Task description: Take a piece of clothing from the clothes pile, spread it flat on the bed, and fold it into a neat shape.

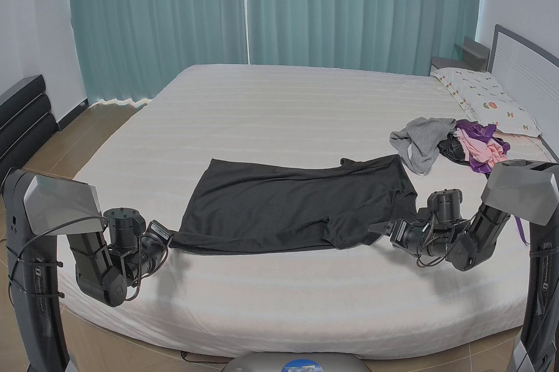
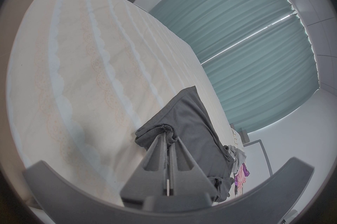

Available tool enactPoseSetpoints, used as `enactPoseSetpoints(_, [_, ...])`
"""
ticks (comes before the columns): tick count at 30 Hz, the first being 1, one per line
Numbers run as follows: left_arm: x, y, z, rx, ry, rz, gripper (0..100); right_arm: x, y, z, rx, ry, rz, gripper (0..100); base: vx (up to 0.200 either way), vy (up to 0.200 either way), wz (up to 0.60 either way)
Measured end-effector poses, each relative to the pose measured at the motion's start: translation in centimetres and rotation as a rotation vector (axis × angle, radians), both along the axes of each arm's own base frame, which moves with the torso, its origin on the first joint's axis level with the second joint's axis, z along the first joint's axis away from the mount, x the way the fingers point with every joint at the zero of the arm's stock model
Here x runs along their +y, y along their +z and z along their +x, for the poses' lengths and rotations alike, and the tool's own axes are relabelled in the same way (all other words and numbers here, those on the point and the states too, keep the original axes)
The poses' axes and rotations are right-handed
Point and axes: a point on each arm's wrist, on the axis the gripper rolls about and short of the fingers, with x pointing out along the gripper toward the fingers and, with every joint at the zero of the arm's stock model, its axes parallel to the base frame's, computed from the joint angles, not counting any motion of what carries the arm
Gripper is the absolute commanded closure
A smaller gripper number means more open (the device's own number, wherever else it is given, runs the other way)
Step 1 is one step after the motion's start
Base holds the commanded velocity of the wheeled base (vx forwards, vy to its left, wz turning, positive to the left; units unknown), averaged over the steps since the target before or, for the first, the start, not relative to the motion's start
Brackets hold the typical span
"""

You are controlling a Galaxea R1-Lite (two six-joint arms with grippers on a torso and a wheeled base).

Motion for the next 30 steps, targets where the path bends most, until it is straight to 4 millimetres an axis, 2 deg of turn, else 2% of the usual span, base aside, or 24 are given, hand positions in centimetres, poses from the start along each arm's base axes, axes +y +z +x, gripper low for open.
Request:
enactPoseSetpoints(13, [0.0,0.0,0.1,-0.003,-0.002,0.001,100,1.4,-1.0,1.7,-0.026,0.031,-0.006,0,0.0,0.0,0.0])
enactPoseSetpoints(14, [0.0,0.0,0.1,-0.003,-0.001,0.0,100,1.4,-1.1,1.8,-0.027,0.031,-0.006,100,0.0,0.0,0.0])
enactPoseSetpoints(22, [0.0,0.0,0.1,-0.003,-0.002,0.0,100,1.7,-1.4,3.0,-0.052,0.024,-0.003,100,0.0,0.0,0.0])
enactPoseSetpoints(30, [0.0,0.0,0.1,-0.003,-0.002,0.0,100,1.4,-1.5,2.9,-0.043,0.014,0.0,100,0.0,0.0,0.0])
